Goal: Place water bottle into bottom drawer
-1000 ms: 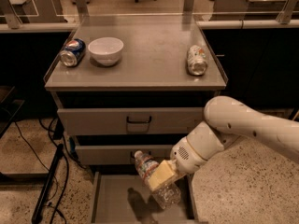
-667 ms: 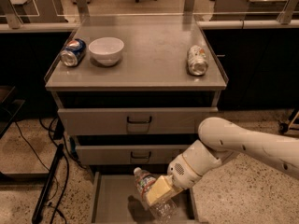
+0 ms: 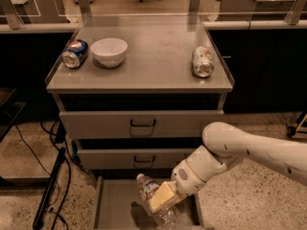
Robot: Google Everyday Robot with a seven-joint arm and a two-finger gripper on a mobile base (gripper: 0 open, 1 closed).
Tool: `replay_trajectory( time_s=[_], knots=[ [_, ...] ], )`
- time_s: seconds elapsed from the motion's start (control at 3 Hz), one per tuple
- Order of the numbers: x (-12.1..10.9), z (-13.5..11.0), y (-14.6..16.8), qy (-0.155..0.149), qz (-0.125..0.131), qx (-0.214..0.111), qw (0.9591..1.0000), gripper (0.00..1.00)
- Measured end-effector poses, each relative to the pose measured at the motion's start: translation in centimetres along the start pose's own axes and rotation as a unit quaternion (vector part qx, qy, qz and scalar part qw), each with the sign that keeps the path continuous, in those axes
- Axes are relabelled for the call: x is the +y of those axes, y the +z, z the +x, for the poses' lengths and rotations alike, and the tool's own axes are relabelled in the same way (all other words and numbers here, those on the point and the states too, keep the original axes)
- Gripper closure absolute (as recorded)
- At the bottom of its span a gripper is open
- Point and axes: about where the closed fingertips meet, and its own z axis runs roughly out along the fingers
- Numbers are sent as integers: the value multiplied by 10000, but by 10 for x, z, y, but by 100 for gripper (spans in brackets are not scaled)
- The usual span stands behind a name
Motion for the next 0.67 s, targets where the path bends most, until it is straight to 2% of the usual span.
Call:
replay_trajectory(
  time_s=[0.33, 0.67],
  knots=[
    [-46, 1, 44, 480, -248, 29, 9985, 100],
    [-47, 2, 47, 502, -273, 33, 9984, 100]
  ],
)
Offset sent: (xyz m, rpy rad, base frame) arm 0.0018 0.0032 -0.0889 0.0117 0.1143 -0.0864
